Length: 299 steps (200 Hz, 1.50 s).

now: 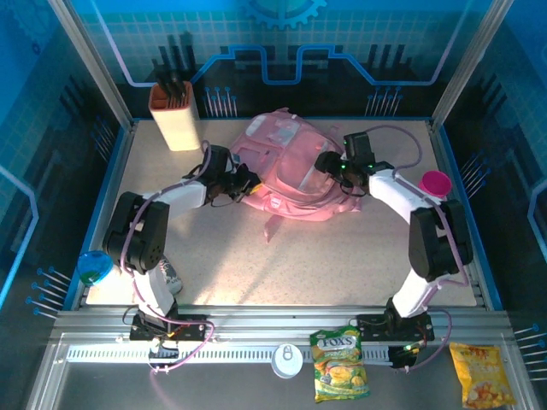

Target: Pack the student bag

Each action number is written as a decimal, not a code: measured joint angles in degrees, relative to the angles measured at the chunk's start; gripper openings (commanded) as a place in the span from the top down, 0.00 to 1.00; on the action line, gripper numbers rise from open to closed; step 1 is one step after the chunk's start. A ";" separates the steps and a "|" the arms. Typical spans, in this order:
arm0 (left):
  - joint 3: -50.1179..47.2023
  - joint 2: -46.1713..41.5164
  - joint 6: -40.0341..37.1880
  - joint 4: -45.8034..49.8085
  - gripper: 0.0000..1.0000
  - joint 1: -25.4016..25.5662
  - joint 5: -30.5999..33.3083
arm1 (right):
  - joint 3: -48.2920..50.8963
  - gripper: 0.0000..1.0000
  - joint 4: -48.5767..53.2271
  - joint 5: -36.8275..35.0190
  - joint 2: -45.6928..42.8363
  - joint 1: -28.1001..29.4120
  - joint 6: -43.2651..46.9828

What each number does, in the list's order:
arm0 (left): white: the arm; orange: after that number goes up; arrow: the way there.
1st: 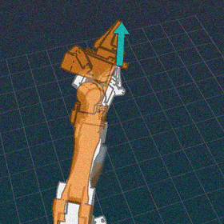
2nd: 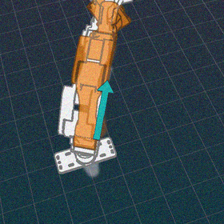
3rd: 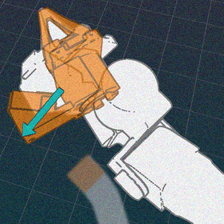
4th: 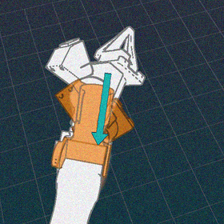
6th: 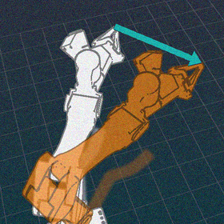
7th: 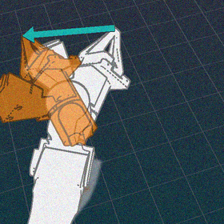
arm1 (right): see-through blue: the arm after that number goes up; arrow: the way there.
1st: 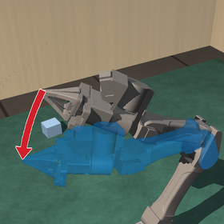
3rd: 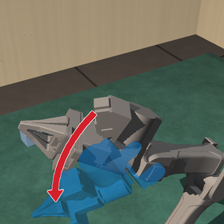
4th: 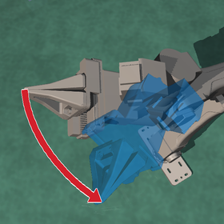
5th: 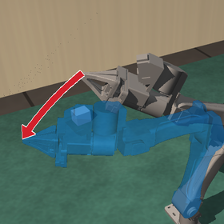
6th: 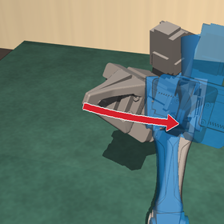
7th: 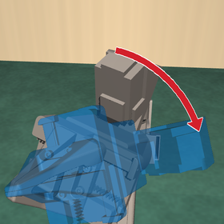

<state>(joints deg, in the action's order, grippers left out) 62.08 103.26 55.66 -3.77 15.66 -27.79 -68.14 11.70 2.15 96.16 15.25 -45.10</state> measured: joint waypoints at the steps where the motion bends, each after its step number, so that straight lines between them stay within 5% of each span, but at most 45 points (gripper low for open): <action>1: -0.02 0.00 0.00 0.00 1.00 0.02 0.00 | 0.09 0.32 0.31 -0.17 -0.42 0.02 0.04; 58: -0.55 0.00 1.44 -1.97 1.00 1.03 0.33 | 4.46 0.38 5.90 -9.22 -12.96 11.89 -4.79; 120: -0.57 0.00 1.46 -2.78 1.00 1.03 -1.03 | 7.41 0.51 1.55 -17.57 -7.06 28.09 -18.29; 180: -0.76 0.07 1.49 -3.69 1.00 1.03 -2.38 | 5.31 0.58 -3.76 -18.25 3.43 29.73 -22.03; 299: -0.74 0.85 2.54 -4.48 1.00 1.03 -4.50 | -1.73 0.67 -6.62 -18.84 9.60 28.94 -22.25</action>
<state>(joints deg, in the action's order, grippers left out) 61.34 104.12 58.19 -8.25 16.69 -32.29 -69.87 5.08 -16.69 105.75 44.18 -67.35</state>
